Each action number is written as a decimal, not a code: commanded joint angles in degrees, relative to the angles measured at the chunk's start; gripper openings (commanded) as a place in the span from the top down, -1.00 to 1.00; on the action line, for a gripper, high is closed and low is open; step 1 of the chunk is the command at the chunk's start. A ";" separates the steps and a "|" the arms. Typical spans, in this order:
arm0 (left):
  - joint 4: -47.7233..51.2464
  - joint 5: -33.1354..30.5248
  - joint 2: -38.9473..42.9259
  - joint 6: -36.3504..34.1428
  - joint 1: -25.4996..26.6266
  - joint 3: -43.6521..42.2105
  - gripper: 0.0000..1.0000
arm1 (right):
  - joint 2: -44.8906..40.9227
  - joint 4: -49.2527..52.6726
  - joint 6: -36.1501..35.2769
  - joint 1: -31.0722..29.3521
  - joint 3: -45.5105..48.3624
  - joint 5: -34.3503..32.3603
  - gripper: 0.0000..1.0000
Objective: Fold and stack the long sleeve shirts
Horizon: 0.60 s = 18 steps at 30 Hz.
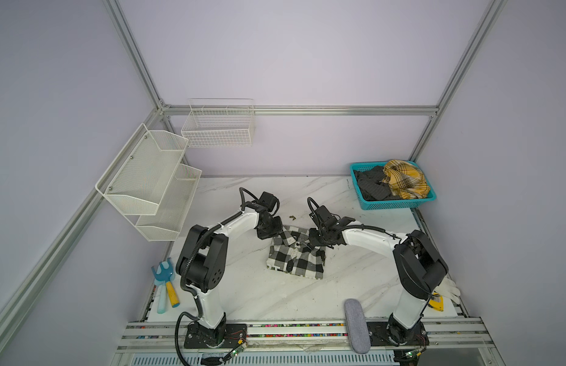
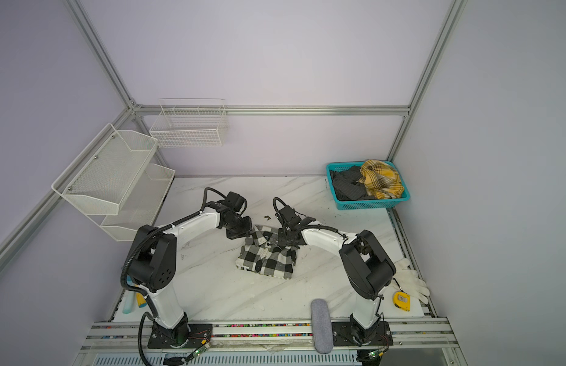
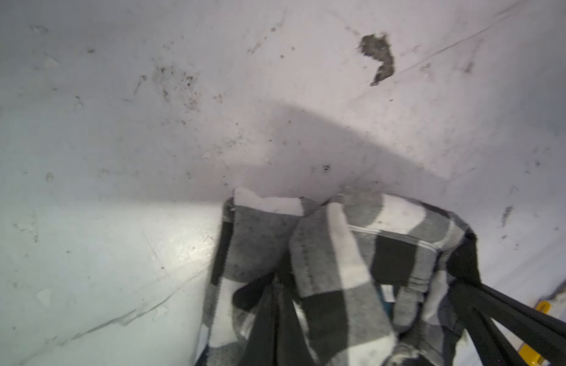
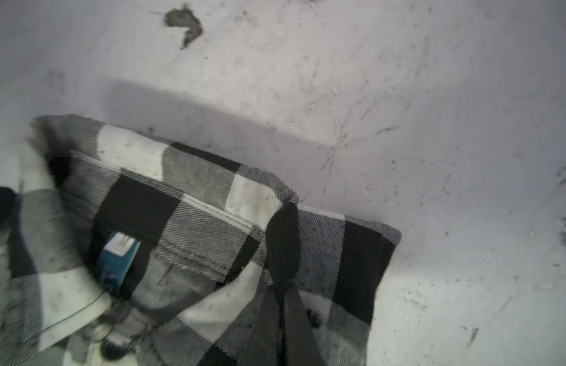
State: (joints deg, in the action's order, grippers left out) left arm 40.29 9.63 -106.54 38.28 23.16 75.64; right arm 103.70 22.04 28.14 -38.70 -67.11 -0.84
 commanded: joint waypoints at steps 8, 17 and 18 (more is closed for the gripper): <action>1.46 -0.16 14.72 2.55 1.09 -2.73 0.63 | -6.39 6.86 -1.01 -0.16 -4.98 -1.93 -0.04; -0.43 6.59 19.45 5.81 1.91 -12.48 0.75 | -12.48 11.84 8.67 -11.23 -1.77 -5.66 0.21; -1.50 7.47 18.56 5.94 1.94 -12.67 0.77 | -12.46 10.84 9.55 -11.91 -0.99 -5.04 0.24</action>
State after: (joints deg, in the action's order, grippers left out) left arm 41.17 13.37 -85.71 42.74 24.84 65.93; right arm 90.63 29.67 32.88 -49.01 -70.43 -4.78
